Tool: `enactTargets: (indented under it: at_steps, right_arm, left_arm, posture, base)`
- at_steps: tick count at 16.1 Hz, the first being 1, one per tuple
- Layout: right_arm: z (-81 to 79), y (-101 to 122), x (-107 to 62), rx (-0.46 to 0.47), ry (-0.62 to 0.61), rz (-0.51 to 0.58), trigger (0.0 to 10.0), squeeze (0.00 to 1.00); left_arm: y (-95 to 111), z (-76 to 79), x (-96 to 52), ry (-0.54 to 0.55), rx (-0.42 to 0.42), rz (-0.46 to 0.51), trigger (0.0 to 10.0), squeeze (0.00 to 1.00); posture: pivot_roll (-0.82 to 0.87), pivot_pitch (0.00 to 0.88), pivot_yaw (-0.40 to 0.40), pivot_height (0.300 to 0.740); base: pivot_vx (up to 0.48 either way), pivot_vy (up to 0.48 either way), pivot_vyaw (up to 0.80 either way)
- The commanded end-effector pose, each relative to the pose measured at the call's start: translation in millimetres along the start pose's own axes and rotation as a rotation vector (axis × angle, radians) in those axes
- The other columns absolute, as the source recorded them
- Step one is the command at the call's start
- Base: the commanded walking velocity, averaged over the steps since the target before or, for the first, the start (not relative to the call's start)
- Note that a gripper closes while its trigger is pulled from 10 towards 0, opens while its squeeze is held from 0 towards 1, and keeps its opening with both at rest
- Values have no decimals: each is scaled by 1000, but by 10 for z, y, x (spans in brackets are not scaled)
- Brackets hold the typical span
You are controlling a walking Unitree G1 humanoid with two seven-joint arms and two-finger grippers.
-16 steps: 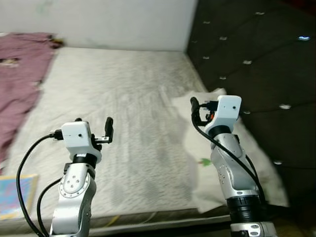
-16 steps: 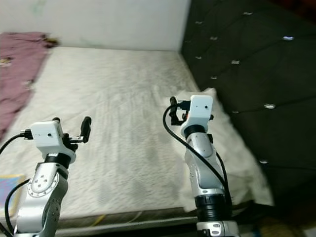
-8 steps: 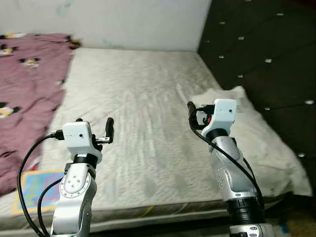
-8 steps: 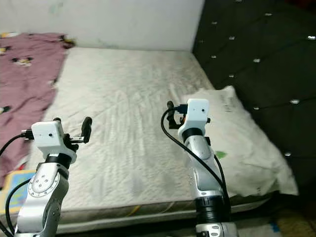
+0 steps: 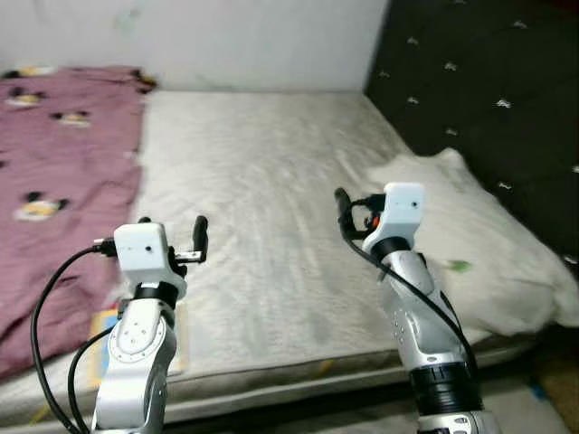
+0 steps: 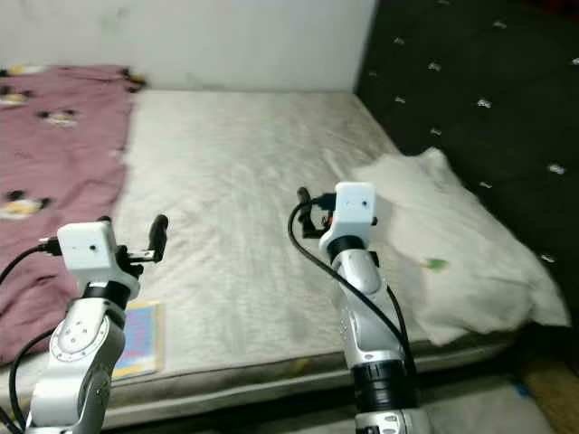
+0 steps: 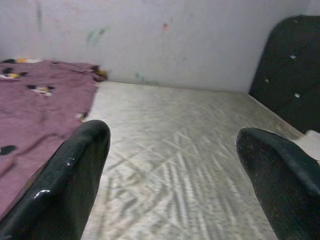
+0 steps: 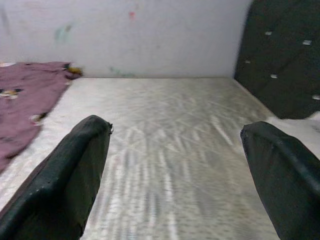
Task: Clean up the room
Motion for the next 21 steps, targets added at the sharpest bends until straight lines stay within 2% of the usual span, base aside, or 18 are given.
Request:
enactTargets:
  at_steps: [1,10,12,18,21]
  right_arm:
    - [125,-4,-13,-8,-32,-3,10000,0]
    - [83,-20,-1,-12,-11,-5,10000,0]
    - [83,-25,-4,-12,-12,-5,10000,0]
    - [82,-39,-7,-14,-13,-8,10000,0]
    - [77,-54,-19,-16,-11,-14,10000,0]
  left_arm:
    - [-25,90,2,-22,-12,-18,10000,0]
    - [-3,87,18,-26,3,3,10000,0]
    - [62,91,5,-40,35,48,10000,0]
    - [19,33,27,13,5,16,10000,0]
    - [-2,61,13,-3,1,12,10000,0]
  posture:
    - [-33,57,-54,740]
    - [-26,51,-54,740]
    - [-27,54,-51,740]
    - [-28,55,-50,740]
    - [-32,60,-55,740]
  base:
    - [0,480,0]
    - [0,480,0]
    - [0,0,0]
    - [0,0,0]
    - [0,470,0]
Point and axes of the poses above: a point about 5 cm out from each wrist's last joint towards the gripper, its own x axis pointing out of the wrist towards the gripper, its own y axis along the axis of the wrist's last joint, z = x × y, the point moved 1 cm from there along x, pointing out of the wrist towards the gripper, and after that the axes turned 6 degrees about -x, right-handed, at the moved point
